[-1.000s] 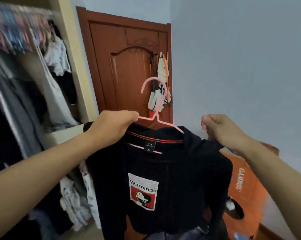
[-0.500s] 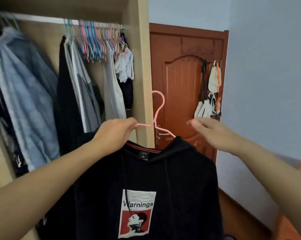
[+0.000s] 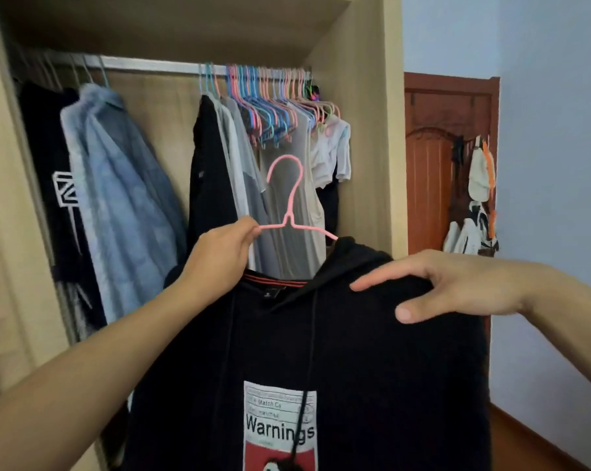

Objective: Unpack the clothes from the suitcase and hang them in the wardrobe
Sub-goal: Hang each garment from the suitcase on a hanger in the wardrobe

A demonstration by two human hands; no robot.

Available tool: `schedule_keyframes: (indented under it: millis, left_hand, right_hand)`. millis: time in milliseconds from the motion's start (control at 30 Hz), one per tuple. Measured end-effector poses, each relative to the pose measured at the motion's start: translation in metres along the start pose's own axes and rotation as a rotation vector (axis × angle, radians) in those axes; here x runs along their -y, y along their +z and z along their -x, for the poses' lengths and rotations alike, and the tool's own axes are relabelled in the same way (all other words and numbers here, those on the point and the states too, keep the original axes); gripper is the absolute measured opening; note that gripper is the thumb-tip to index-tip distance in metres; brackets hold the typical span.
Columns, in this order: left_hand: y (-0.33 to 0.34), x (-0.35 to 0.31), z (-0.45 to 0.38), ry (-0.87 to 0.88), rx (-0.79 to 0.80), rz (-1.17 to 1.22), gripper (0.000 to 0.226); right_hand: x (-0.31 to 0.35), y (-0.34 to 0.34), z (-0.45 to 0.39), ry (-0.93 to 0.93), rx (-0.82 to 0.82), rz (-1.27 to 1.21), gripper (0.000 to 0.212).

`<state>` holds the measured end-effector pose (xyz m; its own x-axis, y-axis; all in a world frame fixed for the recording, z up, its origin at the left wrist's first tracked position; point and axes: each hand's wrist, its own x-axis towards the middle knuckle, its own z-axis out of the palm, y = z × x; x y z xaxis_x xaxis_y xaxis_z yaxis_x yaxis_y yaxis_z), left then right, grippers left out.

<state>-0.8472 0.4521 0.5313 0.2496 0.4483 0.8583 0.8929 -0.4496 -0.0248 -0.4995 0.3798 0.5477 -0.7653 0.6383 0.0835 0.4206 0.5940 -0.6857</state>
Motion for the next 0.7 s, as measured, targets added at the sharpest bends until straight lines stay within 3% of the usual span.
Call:
schedule_keyframes:
  millis: [100, 200, 367, 533, 600, 700]
  left_hand:
    - [-0.005, 0.030, -0.024, 0.027, -0.014, -0.040, 0.028]
    - [-0.003, 0.043, -0.042, -0.028, -0.018, -0.040, 0.028]
    - [-0.001, 0.050, -0.086, -0.104, -0.028, 0.076, 0.032]
    - [-0.027, 0.071, -0.163, -0.314, -0.178, 0.031, 0.050]
    - [-0.032, 0.096, -0.146, -0.418, -0.104, -0.138, 0.049]
    - [-0.036, 0.149, -0.089, -0.530, 0.190, -0.681, 0.057]
  right_hand:
    - [0.008, 0.002, -0.019, 0.018, 0.004, -0.243, 0.077]
    - [0.023, 0.005, -0.042, 0.007, -0.084, -0.265, 0.087]
    - [0.052, -0.005, -0.051, -0.009, -0.319, -0.075, 0.074]
    - [0.086, -0.050, -0.067, -0.073, -0.591, -0.145, 0.065]
    - [0.095, -0.060, -0.078, -0.093, -0.611, -0.129, 0.064]
    - [0.115, -0.072, -0.093, -0.149, -0.584, -0.081, 0.065]
